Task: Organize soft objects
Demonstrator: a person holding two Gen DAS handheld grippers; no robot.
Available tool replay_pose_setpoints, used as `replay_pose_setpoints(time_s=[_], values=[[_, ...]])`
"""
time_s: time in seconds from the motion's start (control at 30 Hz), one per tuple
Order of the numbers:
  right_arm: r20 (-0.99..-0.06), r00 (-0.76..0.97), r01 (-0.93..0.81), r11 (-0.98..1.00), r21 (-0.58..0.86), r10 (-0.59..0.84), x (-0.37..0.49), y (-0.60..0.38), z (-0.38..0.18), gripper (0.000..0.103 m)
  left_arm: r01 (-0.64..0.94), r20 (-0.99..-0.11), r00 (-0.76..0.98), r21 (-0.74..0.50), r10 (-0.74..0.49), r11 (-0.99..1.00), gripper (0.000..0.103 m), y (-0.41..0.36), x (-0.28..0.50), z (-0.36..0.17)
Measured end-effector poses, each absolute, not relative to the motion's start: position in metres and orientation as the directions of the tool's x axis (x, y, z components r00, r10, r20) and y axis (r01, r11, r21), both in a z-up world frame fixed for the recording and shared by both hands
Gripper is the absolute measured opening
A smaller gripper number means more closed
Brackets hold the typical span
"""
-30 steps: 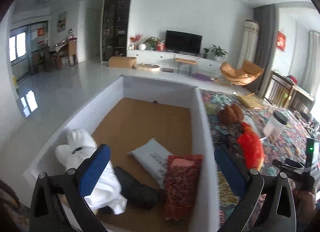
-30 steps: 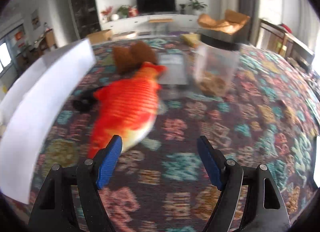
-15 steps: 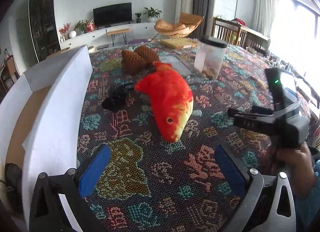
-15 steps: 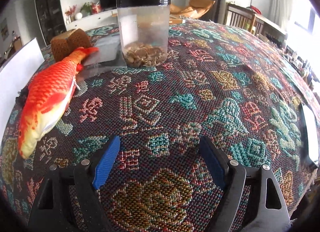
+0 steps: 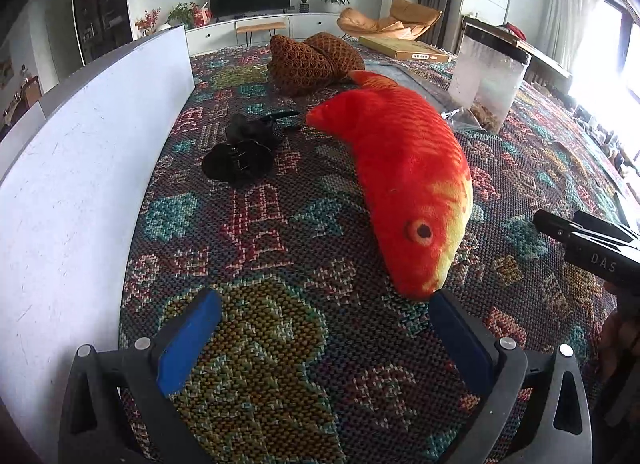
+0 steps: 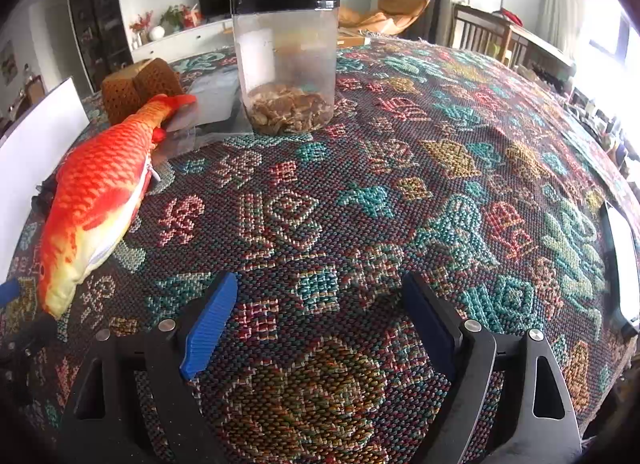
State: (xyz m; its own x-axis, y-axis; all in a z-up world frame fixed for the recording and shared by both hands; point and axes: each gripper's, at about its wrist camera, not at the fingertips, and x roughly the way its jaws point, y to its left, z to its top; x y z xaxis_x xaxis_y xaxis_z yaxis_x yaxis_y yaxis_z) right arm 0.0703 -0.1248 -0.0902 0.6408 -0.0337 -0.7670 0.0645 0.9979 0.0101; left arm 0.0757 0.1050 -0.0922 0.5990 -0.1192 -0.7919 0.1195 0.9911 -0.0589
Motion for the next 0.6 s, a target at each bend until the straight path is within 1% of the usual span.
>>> replay_pose_setpoints(time_s=[0.6], values=[[-0.768,0.639,0.065,0.998,0.008,-0.035,0.0718,-0.1228,-0.0906,0.088,0.124,-0.800,0.592,-0.032,-0.100,0.992,0.103,0.1003,0.0781,-0.0942]])
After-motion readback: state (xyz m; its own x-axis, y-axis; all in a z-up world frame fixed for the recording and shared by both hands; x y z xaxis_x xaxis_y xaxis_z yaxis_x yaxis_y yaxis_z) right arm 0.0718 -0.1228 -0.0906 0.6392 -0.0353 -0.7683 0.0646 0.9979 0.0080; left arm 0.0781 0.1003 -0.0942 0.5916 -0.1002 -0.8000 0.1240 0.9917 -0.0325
